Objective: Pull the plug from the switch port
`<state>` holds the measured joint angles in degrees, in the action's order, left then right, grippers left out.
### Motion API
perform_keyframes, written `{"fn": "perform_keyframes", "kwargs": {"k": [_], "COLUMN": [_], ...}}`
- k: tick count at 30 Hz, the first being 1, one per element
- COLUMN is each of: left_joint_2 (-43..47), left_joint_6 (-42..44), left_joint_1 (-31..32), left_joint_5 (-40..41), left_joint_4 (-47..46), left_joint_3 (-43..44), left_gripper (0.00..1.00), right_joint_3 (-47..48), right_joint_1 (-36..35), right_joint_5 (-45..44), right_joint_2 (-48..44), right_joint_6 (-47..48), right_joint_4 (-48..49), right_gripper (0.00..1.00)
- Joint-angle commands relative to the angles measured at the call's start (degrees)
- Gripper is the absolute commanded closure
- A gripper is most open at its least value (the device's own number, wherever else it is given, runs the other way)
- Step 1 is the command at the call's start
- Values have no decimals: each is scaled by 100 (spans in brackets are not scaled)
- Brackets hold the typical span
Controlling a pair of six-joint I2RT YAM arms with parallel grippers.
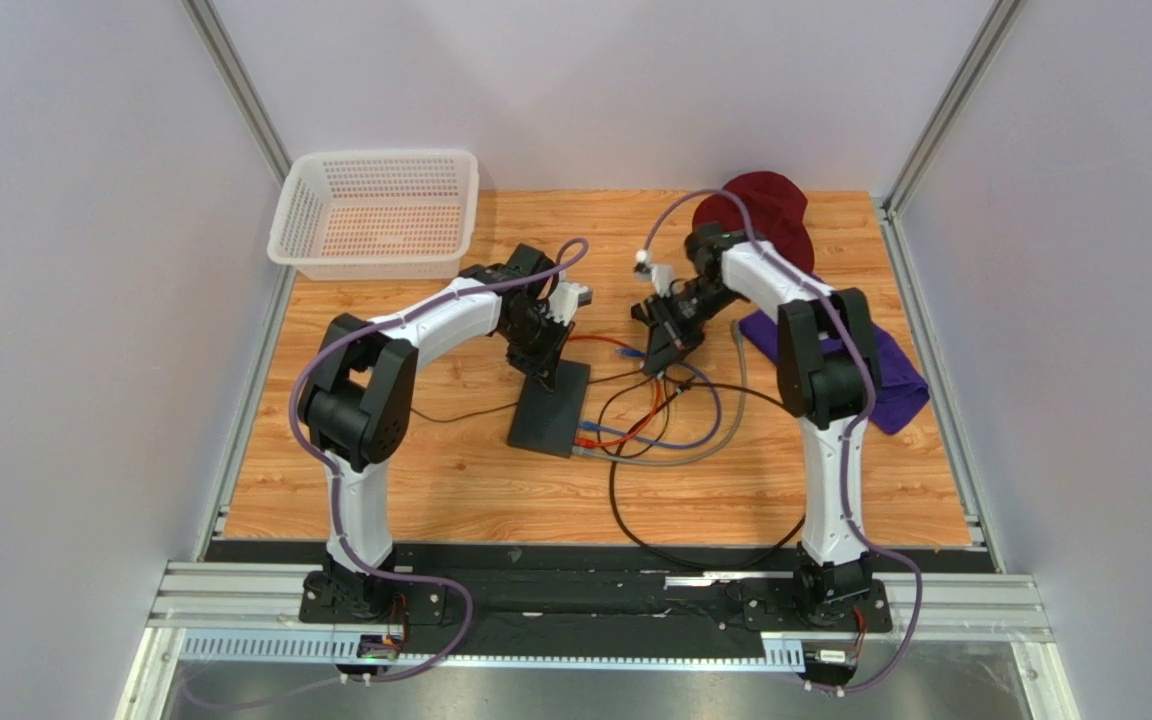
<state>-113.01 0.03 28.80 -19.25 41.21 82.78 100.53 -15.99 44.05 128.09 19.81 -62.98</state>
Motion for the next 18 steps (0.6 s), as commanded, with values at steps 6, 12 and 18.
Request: {"fn": "perform_keyframes", "kwargs": {"k": [6, 12, 18], "left_joint_2": [472, 807, 956], "left_joint_6": [541, 612, 621], "left_joint_1": [-23, -23, -67], "left_joint_5": [580, 474, 256], "left_joint_4": [-184, -140, -17], "left_joint_3": [-456, -684, -676], "left_gripper": [100, 100, 100], "right_joint_3": [529, -174, 834], "right_joint_1": [939, 1537, 1713], "right_joint_5": [-1556, -2445, -2840], "right_joint_2": [-671, -1391, -1086], "right_joint_6": [-118, -171, -301], "right_joint_4": [794, 2253, 2590], "right_gripper": [99, 97, 68]}}
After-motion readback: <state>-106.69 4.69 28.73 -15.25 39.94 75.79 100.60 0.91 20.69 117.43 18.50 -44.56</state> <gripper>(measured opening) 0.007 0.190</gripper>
